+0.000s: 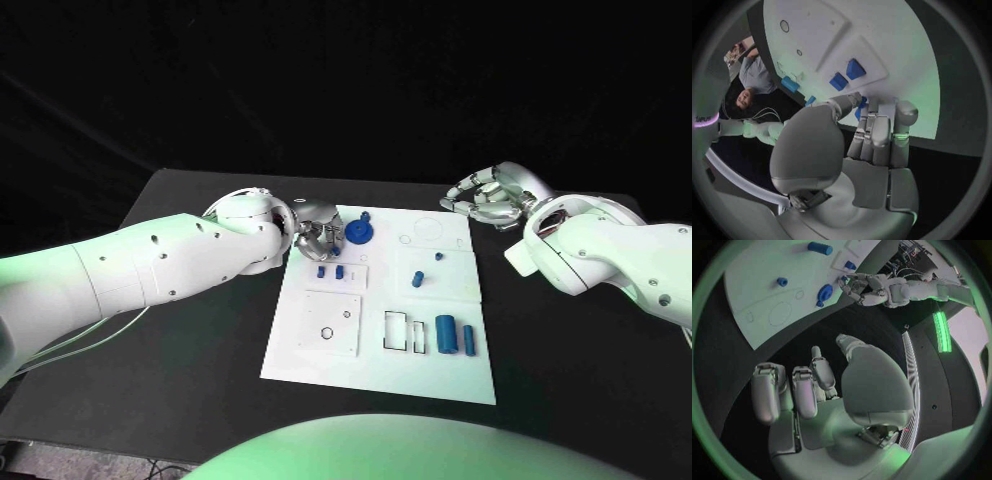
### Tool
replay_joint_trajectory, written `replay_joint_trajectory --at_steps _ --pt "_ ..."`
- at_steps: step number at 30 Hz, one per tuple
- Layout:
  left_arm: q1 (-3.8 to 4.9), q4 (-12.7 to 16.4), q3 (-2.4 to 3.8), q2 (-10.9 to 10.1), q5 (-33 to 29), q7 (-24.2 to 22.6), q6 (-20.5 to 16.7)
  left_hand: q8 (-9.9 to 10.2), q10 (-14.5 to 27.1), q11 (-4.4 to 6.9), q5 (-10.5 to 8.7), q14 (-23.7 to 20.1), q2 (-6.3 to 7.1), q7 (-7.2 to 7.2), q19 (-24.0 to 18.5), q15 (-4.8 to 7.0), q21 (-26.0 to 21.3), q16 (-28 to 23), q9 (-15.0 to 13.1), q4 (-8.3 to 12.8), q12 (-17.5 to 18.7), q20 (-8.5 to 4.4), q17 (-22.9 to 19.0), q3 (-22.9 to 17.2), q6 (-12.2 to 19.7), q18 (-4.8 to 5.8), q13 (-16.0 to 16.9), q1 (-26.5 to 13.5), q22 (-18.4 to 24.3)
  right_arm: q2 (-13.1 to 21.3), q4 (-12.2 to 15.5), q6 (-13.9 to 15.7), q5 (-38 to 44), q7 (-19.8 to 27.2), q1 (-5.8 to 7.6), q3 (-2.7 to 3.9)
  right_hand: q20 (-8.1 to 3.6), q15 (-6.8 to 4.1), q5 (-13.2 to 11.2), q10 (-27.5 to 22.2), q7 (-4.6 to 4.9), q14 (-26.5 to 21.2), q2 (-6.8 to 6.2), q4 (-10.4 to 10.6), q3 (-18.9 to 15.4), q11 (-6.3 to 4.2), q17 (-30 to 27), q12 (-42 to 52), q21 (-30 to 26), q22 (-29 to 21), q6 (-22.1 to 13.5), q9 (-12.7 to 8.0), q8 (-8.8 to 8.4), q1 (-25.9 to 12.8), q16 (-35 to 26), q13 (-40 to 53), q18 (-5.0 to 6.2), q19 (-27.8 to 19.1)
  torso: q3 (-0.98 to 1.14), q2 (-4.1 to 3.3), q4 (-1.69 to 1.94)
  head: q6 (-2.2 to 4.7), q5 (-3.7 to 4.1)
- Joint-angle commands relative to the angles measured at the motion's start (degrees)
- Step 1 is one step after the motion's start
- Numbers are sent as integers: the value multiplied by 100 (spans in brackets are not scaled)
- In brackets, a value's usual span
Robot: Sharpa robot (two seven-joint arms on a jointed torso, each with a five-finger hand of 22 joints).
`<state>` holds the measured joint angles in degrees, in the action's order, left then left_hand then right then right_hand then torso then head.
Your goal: Assemble the parts on the task board
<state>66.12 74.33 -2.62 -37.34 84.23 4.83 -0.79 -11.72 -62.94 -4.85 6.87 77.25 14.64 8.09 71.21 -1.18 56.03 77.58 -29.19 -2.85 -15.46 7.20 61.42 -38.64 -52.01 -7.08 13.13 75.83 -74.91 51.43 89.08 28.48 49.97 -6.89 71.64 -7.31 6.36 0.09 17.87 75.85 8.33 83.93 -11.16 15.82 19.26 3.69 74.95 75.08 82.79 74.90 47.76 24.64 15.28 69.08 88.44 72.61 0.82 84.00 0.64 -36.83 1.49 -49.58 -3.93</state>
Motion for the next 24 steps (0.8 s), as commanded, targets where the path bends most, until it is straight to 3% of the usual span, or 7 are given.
replay_joint_trajectory --at_steps 1,4,6,8,13,18,24 --pt "1 2 3 -1 9 39 67 38 53 -41 38 -67 19 -18 -55 -17 -52 -31 16 -5 56 10 -44 22 79 38 -16 -63 -603 4 2 -27 27 28 -4 0 -56 -50 29 -26 -10 506 -43 4 23 -9 1122 -31 -48 1156 -22 5 20 -12 -23 -13 116 150 2 0 -3 1 5" --pt "1 5 3 -10 13 62 88 98 138 -89 34 -169 72 -52 -131 -61 -169 -91 42 -28 145 42 -190 45 193 23 -40 -130 -573 7 -6 -61 27 -7 -4 0 -57 -51 28 -414 -9 446 -74 5 53 -8 915 -473 -250 1066 -48 10 18 -31 -131 -484 164 35 1 0 -4 3 10" --pt "1 12 3 -15 14 88 96 140 213 -131 27 -279 134 -74 -265 -112 -362 -130 62 -106 207 83 -305 181 287 -2 -47 -274 -527 7 -12 -73 27 -23 -4 0 -81 -70 26 -1363 -19 167 -115 16 154 -29 24 -1885 -1003 722 -96 33 30 -65 -687 -1875 332 -365 0 1 -2 4 12" --pt "1 18 3 -21 15 112 78 169 333 -170 -5 -493 126 -103 -456 -152 -616 -188 86 -223 242 130 -562 529 390 -43 -28 -378 -474 8 -17 -80 27 -32 -4 0 -96 -94 20 -1632 -26 147 -150 11 219 -38 -195 -2683 -1169 639 -113 57 50 -84 -872 -2635 350 -391 -1 0 0 1 13" --pt "0 34 4 -46 15 149 -20 116 667 -235 -27 -776 -199 -124 -615 -223 -845 -69 178 -755 87 218 -863 2049 562 -92 105 36 -434 10 -36 -95 27 -37 -5 0 -90 -66 10 -1691 5 150 -226 -5 325 15 -380 -3755 -1395 542 -142 93 84 -134 -1056 -3432 378 -398 0 4 2 6 12" --pt "0 78 6 -122 -9 139 -110 29 886 -271 0 -914 -337 -115 -681 -257 -966 8 278 -1330 -87 255 -1111 2866 676 -110 182 583 -411 12 -63 -166 47 -30 -6 0 -66 -41 -88 -1689 23 169 -247 -104 457 42 -355 -4472 -1392 564 -38 121 152 -51 -1054 -3949 366 -350 -1 0 -6 10 17" --pt "2 242 65 -408 -383 -19 -351 -100 980 -278 129 -1034 -455 -100 -703 -266 -1026 12 345 -1403 -221 266 -1376 3655 687 -119 215 540 -401 28 -115 -324 214 -24 -6 0 -49 -20 -363 -1457 35 225 -327 -308 649 69 -193 -5307 -1145 717 107 94 149 88 -932 -4524 312 -205 0 3 4 12 60"
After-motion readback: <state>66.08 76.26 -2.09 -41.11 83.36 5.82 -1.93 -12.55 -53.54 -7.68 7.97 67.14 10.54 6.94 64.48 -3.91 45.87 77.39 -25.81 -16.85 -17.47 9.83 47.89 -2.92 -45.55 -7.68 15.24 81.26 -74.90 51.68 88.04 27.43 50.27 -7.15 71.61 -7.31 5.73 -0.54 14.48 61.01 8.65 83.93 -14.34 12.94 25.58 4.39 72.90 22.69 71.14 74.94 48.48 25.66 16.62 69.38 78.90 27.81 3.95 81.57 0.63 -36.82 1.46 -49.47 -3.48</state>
